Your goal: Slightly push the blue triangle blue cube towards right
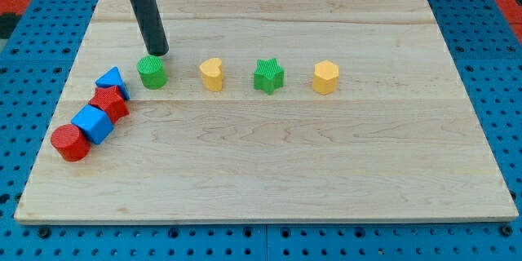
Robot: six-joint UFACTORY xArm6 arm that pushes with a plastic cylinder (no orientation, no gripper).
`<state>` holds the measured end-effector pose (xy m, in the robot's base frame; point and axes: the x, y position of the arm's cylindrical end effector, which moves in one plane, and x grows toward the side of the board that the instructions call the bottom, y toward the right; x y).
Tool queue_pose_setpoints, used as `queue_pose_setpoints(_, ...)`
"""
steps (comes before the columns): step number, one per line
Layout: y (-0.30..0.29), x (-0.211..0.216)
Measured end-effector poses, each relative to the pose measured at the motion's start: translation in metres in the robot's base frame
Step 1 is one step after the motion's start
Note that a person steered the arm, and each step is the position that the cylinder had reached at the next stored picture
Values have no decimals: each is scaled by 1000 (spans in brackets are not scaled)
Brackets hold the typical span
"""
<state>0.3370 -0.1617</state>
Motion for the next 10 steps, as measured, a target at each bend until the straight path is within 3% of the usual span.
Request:
queue_pose_setpoints(4, -117, -13)
queue_pose_setpoints(6, -123, 84)
queue_pose_setpoints(7, -123, 104)
queue_pose_setpoints(8, -117, 80)
queue_pose_setpoints(10, -65, 77)
